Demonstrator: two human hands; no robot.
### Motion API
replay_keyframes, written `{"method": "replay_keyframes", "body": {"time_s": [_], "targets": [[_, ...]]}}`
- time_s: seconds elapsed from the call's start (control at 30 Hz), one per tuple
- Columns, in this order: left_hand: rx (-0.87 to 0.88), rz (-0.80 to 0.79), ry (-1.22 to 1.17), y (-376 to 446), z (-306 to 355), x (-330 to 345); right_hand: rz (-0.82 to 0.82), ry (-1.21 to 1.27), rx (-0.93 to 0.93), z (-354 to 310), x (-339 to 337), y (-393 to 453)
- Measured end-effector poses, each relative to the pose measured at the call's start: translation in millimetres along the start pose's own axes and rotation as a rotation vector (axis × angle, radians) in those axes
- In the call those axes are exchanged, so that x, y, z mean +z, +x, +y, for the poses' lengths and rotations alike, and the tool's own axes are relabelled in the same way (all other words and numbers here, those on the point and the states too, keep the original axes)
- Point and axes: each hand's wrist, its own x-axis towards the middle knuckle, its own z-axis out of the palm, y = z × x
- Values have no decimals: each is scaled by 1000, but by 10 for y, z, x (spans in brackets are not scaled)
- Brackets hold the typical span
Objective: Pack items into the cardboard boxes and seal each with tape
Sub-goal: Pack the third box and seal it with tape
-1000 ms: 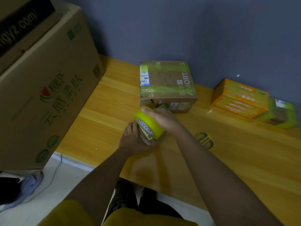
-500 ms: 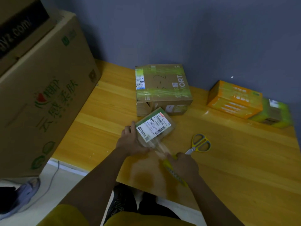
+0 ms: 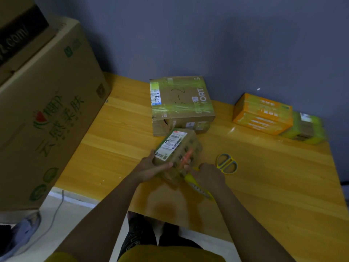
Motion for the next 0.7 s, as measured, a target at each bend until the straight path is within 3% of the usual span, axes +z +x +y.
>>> {"method": "replay_keyframes", "body": {"time_s": [0.07, 0.13, 0.23, 0.37, 0.47, 0.6, 0.7], "targets": [[-18, -62, -13, -57, 31, -58, 10, -7, 0, -70, -77, 21], [11, -35, 142, -130, 83, -102, -9, -63, 5, -173, -110, 44], [228, 85, 437, -210, 181, -142, -81, -9, -73, -301, -160, 68], [222, 89, 385, -224, 115, -134, -272, 209, -257, -140, -266, 21], [183, 56, 221, -231, 61, -132, -242, 471, -332, 52, -295, -135], [104, -4, 20, -240, -216, -113, -227, 605, -493, 145, -344, -231], [246, 142, 184, -228, -257, -27, -184, 636, -530, 105, -338, -221]]}}
